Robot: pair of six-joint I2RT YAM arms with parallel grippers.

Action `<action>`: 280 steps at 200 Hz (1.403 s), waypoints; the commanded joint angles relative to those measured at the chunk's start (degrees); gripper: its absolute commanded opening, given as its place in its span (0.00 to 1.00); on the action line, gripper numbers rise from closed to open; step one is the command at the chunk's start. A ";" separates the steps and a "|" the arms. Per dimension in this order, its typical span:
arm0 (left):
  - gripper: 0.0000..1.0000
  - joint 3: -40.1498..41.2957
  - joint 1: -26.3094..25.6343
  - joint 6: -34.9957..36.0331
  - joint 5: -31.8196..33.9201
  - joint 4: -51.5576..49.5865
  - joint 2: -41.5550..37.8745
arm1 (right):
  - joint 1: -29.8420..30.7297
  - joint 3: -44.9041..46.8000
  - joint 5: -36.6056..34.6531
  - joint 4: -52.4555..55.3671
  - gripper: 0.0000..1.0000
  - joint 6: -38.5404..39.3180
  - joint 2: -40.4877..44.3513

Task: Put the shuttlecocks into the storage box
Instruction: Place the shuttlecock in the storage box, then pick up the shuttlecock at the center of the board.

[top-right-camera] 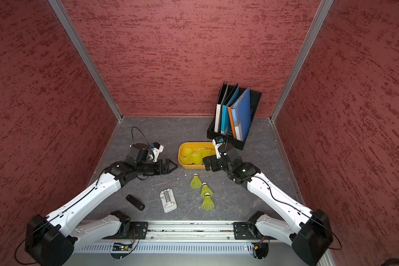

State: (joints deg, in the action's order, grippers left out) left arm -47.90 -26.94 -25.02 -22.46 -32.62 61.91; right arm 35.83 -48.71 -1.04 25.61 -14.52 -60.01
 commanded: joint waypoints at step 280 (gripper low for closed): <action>0.94 2.33 -25.90 67.77 35.52 23.82 27.91 | -0.06 3.71 7.87 19.73 0.98 -10.86 17.51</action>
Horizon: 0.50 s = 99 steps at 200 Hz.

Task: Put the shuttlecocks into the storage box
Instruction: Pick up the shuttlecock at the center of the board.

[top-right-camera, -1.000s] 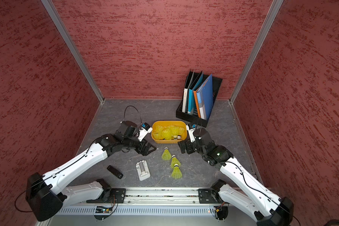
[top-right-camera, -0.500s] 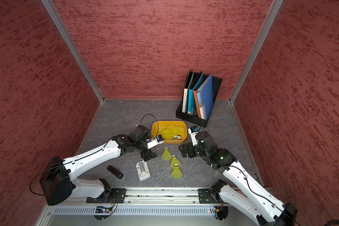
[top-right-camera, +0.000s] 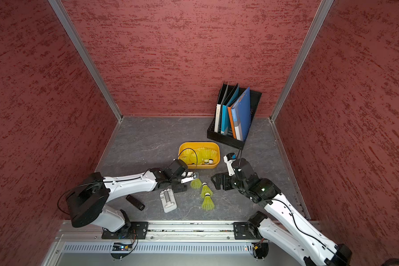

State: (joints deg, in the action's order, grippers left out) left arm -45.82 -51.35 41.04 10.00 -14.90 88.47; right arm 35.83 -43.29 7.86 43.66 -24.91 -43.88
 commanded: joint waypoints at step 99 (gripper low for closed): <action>0.90 -4.90 -7.63 -0.89 0.87 7.02 6.43 | -0.06 -1.02 -1.18 1.25 0.98 -1.29 1.34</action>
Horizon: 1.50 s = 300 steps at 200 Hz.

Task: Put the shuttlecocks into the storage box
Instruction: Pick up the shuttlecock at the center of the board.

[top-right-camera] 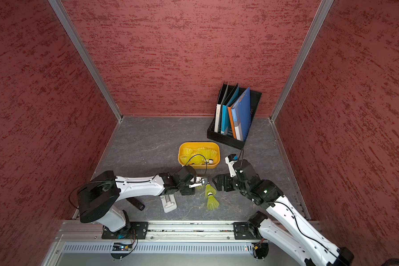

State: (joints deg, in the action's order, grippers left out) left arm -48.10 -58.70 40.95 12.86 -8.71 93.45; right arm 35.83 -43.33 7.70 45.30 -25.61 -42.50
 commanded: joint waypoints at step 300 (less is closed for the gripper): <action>0.66 -9.49 8.60 -2.44 -20.06 -5.00 7.60 | -1.62 7.59 -0.33 -6.54 0.98 -21.37 -0.42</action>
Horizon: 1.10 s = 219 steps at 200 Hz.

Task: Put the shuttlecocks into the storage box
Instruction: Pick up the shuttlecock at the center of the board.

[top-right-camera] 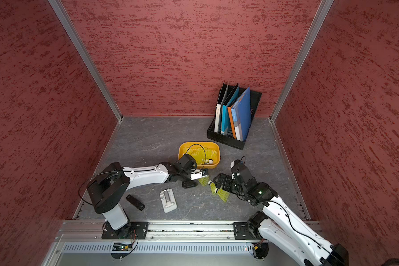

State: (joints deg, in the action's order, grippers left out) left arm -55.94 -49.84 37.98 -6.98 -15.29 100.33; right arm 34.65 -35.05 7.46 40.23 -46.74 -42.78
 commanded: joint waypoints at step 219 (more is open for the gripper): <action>0.44 -2.95 0.65 -1.24 -2.06 -0.41 3.42 | -4.98 -0.56 3.13 -1.95 0.99 1.85 -1.93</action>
State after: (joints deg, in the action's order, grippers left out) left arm -59.35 -48.97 37.76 -7.88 -14.26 104.36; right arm 30.15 -35.05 9.78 40.05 -45.80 -44.64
